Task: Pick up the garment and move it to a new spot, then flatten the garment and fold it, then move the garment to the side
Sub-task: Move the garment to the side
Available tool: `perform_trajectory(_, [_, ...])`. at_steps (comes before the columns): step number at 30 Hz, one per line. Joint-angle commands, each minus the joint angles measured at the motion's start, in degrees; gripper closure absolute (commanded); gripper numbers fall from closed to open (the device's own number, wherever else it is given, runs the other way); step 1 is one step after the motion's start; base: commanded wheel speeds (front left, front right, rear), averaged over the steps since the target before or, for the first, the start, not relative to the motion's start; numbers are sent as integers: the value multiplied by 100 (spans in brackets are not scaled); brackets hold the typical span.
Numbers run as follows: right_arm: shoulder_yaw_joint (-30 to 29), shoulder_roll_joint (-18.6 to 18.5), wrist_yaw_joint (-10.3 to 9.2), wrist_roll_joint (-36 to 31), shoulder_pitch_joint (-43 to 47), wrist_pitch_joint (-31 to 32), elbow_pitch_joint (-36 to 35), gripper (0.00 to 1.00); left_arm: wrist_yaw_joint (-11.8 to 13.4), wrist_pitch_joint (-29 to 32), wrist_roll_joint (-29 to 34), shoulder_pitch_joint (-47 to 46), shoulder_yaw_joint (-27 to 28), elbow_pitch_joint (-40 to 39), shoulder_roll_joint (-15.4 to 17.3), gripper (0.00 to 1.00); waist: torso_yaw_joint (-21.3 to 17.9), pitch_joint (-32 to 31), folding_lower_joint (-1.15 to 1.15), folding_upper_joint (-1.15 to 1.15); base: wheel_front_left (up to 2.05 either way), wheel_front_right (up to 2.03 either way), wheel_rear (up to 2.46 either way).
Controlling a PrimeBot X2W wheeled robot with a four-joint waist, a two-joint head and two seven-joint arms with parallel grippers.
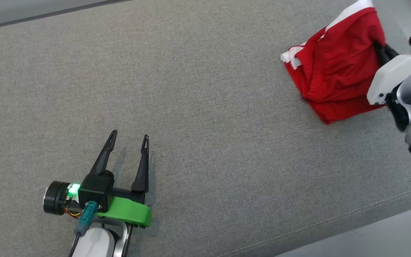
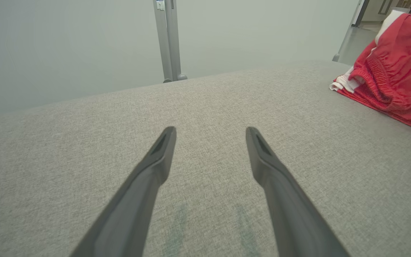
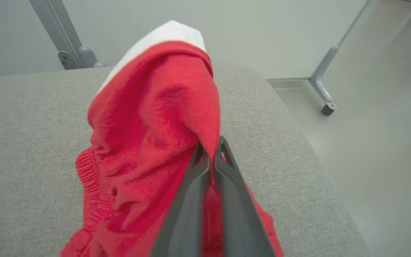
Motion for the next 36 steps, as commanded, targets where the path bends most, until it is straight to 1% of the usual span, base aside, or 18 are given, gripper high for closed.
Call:
perform_trajectory(1, [-58, -126, -10, -102, -204, -150, 184, 100, 24, 45, 45, -119, -9, -132, 60, 0, 103, 151, 0, -1, 0, 0, 0])
perform_trajectory(7, [-255, -428, -10, -277, -604, -479, 718, 100, 50, 166, 101, -112, -65, -479, 153, 0, 206, 379, 0, -1, 0, 0, 0])
perform_trajectory(8, [-255, -428, -10, -277, -604, -479, 718, 100, 50, 166, 101, -112, -65, -479, 153, 0, 206, 379, 0, -1, 0, 0, 0])
perform_trajectory(10, [-336, -577, -10, -392, -735, -605, 860, 100, 51, 221, 127, -126, -94, -581, 177, 0, 257, 464, 0, -1, 0, 0, 0])
perform_trajectory(16, [-636, -823, -10, -719, -940, -751, 1135, 100, 94, 360, 193, -173, -93, -855, 289, 0, 378, 709, 0, -1, 0, 0, 0])
perform_trajectory(17, [-705, -845, -10, -757, -949, -764, 1160, 98, 106, 381, 202, -168, -92, -889, 308, 0, 391, 740, 0, -1, 0, 0, 0])
perform_trajectory(18, [-760, -841, -10, -809, -943, -774, 1183, 83, 118, 392, 207, -150, -89, -917, 322, 0, 400, 760, 0, -1, 0, 0, 0])
perform_trajectory(19, [-817, -834, -9, -847, -924, -776, 1194, 79, 123, 397, 210, -127, -88, -937, 337, 0, 408, 775, 0, -1, 0, 0, 0])
perform_trajectory(21, [-967, -841, -10, -915, -892, -787, 1219, 91, 137, 414, 212, -96, -95, -970, 353, 0, 421, 801, 0, -1, 0, 0, 0])
perform_trajectory(22, [-1033, -846, -10, -972, -892, -789, 1228, 100, 146, 423, 210, -87, -101, -983, 353, 0, 425, 809, 0, -1, 0, 0, 0])
perform_trajectory(26, [-1230, -832, -10, -1294, -938, -786, 1235, 100, 170, 438, 186, -54, -108, -1001, 367, 0, 416, 811, 0, -1, 0, 0, 0])
perform_trajectory(27, [-1253, -848, -10, -1413, -963, -787, 1237, 94, 173, 439, 181, -50, -114, -998, 369, 0, 413, 809, 0, -1, 0, 0, 0])
perform_trajectory(28, [-1303, -861, -10, -1537, -994, -786, 1237, 56, 177, 441, 176, -47, -121, -997, 373, 0, 410, 808, 0, -1, 0, 0, 0])
perform_trajectory(29, [-1362, -885, -10, -1656, -1023, -788, 1207, 0, 173, 446, 172, -45, -125, -997, 376, 0, 408, 810, 0, -1, 0, 0, 0])
perform_trajectory(36, [-2003, -748, -10, -2461, -777, -785, 934, 0, 200, 447, 143, -42, -160, -994, 399, 0, 410, 793, 0, -1, 0, 0, 0])
